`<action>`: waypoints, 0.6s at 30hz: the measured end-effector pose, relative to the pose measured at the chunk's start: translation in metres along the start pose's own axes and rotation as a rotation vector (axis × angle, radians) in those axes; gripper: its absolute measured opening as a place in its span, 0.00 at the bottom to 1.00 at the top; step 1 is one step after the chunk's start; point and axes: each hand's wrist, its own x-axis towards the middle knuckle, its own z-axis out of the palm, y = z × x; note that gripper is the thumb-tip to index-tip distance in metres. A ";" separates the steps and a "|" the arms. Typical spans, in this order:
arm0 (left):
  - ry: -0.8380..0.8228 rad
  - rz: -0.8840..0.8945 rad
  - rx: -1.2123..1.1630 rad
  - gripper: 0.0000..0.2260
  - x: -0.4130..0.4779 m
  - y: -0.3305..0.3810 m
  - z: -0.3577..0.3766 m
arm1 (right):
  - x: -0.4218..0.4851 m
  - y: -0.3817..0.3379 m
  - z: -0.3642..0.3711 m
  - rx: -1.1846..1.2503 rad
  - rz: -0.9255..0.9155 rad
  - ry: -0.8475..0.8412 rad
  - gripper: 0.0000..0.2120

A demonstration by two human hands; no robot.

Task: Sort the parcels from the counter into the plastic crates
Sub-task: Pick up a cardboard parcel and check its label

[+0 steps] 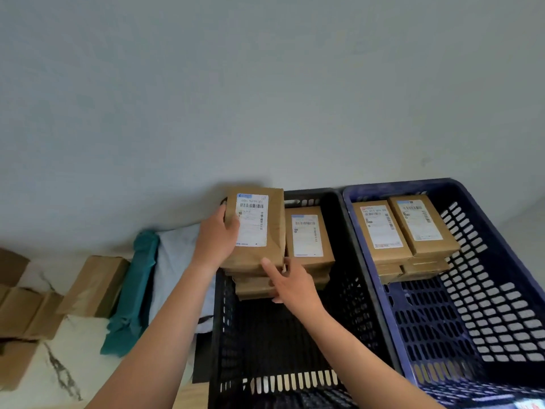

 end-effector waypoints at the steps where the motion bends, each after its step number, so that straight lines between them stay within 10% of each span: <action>1: -0.004 0.004 0.032 0.12 0.002 -0.007 0.003 | 0.004 0.000 -0.002 -0.079 -0.023 0.015 0.32; 8: -0.021 -0.044 0.130 0.22 0.015 -0.001 0.011 | 0.029 -0.010 -0.020 -0.380 -0.092 -0.035 0.29; 12: 0.024 0.212 0.296 0.26 0.016 0.000 0.006 | 0.032 -0.018 -0.035 -0.432 -0.202 -0.028 0.41; 18: -0.143 0.385 0.486 0.25 0.036 0.004 0.013 | 0.051 -0.045 -0.013 -0.628 -0.507 -0.020 0.33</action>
